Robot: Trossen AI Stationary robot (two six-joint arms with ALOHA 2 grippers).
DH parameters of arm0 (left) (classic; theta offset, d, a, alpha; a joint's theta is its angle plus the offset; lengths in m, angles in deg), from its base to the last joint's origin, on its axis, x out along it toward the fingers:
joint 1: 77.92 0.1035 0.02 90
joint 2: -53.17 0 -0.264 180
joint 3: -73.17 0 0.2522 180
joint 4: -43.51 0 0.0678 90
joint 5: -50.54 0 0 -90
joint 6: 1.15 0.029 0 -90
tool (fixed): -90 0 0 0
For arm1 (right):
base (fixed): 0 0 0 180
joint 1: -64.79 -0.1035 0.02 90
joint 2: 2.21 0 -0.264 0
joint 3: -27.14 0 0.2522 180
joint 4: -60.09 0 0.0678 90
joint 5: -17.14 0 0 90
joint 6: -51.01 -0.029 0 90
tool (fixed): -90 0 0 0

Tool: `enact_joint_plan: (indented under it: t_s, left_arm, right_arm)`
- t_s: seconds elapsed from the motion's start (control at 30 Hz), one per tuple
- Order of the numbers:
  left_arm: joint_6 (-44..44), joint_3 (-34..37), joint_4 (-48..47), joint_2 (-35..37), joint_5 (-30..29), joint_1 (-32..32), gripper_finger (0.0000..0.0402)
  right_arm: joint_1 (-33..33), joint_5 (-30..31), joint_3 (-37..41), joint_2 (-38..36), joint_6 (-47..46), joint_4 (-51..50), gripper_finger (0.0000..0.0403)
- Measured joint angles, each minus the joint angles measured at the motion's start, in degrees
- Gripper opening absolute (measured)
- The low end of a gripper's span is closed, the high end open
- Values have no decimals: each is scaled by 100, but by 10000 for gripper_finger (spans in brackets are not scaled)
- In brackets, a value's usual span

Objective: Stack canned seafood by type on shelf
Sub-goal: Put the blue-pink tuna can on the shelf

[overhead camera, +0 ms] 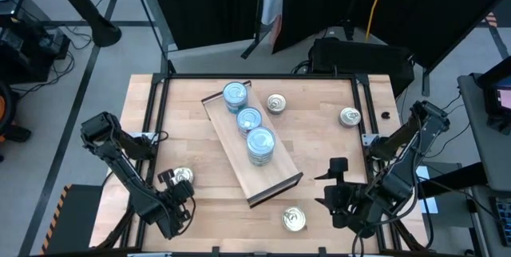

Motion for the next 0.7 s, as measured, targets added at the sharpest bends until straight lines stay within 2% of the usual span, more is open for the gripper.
enact_joint_plan:
  t_s: [0.33, 0.53, 0.7]
  left_arm:
    - [-196, 21, -523, -20, -121, 4, 1]
    - [-292, 346, -65, 17, 29, 0, 1]
    - [-423, 339, 326, -43, 229, 1, 1]
  right_arm:
    - [0, 126, 0, 0, 51, -3, 279]
    - [0, 134, 0, 0, 61, -3, 279]
    - [0, 133, 0, 0, 59, -4, 279]
